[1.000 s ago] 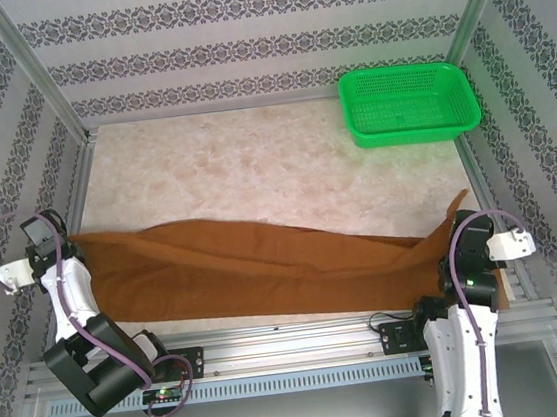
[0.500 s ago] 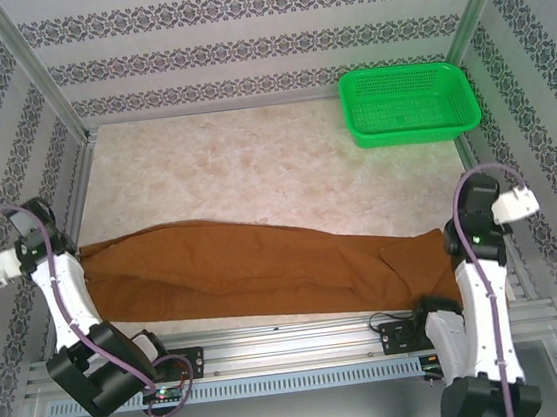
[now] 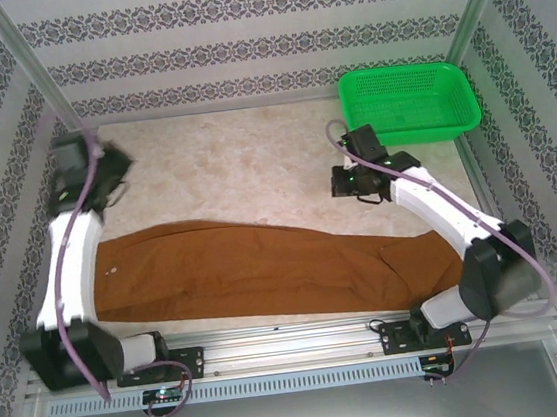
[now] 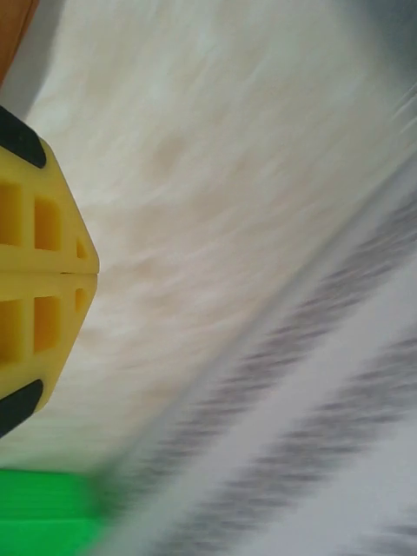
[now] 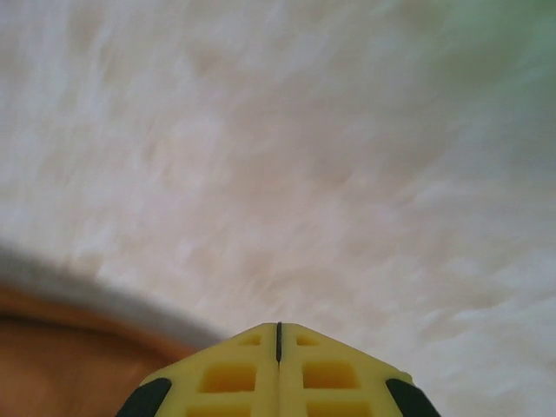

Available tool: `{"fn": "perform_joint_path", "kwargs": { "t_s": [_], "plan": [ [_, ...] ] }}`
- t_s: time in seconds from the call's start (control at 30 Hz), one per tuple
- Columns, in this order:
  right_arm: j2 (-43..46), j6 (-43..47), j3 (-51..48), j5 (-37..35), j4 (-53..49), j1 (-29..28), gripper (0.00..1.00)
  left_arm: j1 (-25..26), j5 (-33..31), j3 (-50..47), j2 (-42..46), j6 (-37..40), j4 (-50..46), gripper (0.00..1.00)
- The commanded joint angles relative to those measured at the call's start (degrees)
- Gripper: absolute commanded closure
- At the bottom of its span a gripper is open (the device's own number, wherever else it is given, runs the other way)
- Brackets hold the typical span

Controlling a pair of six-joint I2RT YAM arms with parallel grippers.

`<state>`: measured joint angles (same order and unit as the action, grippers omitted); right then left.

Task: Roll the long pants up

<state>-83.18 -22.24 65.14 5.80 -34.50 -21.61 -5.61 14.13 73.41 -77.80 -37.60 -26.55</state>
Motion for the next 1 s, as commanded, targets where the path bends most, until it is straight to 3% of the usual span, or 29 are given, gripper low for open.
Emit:
{"fn": "perform_joint_path", "kwargs": {
  "t_s": [0.0,0.1,0.23,0.33,0.5,0.8,0.97],
  "plan": [
    [-2.6,2.8,4.4,12.5,-12.0,-4.1,1.00,11.7,18.9,2.3,-10.8,13.8,-16.3,1.00],
    [-2.3,1.5,4.7,15.4,-17.6,-7.5,1.00,21.6,21.2,-0.7,-14.6,17.2,-19.5,1.00],
    [-1.0,-0.1,2.8,16.7,-21.9,-12.2,1.00,30.4,22.2,-6.5,-16.5,17.4,-18.9,1.00],
    [-1.0,-2.3,-1.2,15.8,-22.8,-14.0,1.00,35.0,17.8,-11.4,-17.2,17.5,-20.5,1.00],
    [-3.6,-5.1,-6.2,16.1,-18.8,-14.1,1.00,38.4,14.6,-16.9,-19.4,16.1,-20.4,1.00],
    [-15.2,-6.6,-6.0,10.2,-18.9,-13.9,1.00,38.7,11.7,-11.8,-30.6,10.7,-16.3,1.00],
    [-19.0,-6.8,-4.1,6.5,-18.5,-9.5,1.00,38.7,8.2,-8.5,-32.9,9.8,-15.5,1.00]
  ]
}}
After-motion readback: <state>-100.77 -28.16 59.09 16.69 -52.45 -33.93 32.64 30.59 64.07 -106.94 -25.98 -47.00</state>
